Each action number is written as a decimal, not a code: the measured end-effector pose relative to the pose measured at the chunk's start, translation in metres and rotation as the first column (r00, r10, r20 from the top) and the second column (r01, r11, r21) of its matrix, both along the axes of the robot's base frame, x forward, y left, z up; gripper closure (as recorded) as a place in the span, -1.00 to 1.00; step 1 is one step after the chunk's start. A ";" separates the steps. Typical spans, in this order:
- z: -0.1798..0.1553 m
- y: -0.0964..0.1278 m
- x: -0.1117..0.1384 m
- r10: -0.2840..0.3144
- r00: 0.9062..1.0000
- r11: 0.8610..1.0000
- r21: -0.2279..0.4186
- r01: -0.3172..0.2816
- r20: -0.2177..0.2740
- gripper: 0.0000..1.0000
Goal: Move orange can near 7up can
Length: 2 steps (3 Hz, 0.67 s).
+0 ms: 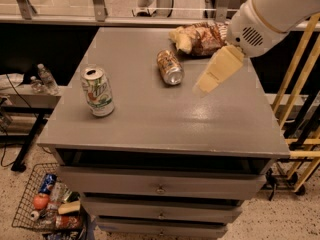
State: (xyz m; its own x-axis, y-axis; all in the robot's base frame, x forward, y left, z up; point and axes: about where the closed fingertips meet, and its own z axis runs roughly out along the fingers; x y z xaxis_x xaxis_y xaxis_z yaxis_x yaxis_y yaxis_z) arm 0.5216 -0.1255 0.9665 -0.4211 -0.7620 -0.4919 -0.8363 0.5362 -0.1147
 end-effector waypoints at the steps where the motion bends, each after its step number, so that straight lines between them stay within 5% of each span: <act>1: 0.000 -0.001 -0.001 -0.016 1.000 1.000 0.003 0.016 -0.007 -1.00; 2: -0.015 0.007 0.004 -0.029 0.999 0.999 0.023 0.030 -0.012 -1.00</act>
Offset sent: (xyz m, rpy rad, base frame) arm 0.0131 0.0175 -0.0379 0.0564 0.0201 -0.0556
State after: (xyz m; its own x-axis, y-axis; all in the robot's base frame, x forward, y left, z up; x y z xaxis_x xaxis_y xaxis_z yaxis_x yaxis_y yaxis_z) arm 0.5253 -0.1186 0.9517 -0.4492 -0.7378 -0.5039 -0.8212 0.5631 -0.0923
